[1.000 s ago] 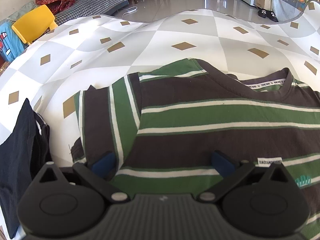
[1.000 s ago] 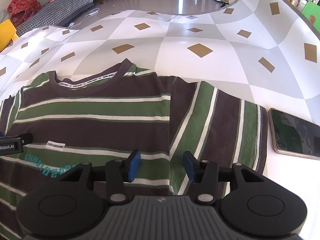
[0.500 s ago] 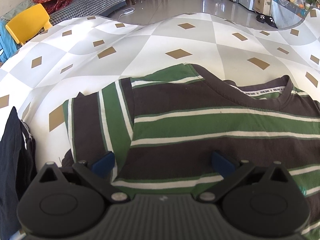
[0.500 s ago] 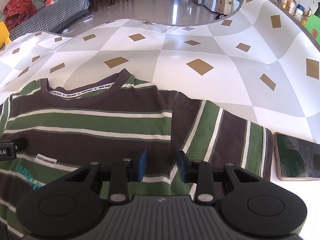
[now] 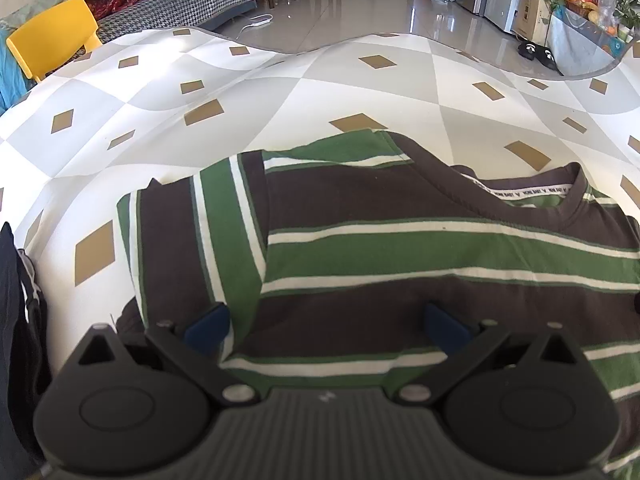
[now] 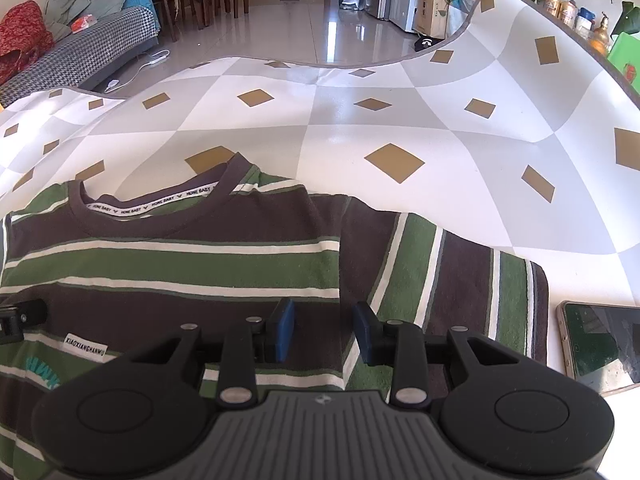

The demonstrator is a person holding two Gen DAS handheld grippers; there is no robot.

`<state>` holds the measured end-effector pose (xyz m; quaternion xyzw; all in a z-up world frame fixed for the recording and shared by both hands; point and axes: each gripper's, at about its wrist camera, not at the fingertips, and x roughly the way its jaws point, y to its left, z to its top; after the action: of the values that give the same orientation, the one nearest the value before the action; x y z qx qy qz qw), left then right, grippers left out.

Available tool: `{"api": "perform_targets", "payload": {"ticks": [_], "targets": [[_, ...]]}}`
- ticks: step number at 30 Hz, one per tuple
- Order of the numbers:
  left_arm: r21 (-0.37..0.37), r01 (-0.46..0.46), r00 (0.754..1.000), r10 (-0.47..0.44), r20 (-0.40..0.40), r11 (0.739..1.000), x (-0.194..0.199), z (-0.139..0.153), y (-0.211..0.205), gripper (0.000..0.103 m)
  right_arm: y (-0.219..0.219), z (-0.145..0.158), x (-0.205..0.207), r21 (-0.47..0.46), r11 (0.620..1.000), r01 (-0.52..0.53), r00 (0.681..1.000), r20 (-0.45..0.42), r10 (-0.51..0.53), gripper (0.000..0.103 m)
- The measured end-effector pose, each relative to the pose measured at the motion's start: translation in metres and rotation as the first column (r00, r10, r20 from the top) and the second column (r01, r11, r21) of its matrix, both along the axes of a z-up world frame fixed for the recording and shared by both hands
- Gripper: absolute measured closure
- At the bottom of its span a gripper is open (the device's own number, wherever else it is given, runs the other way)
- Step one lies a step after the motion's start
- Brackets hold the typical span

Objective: Fold clothes

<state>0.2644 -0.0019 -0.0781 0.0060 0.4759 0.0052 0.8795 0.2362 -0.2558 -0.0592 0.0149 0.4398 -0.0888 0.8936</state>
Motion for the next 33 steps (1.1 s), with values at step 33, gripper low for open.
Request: {"api": "perform_targets", "payload": {"ticks": [33], "targets": [[-0.027, -0.091, 0.995, 0.09, -0.036, 0.995, 0.001, 0.029, 0.043, 0.0, 0.045, 0.016, 0.005, 0.116, 0.989, -0.093, 0.996, -0.007, 0.094, 0.07]]}}
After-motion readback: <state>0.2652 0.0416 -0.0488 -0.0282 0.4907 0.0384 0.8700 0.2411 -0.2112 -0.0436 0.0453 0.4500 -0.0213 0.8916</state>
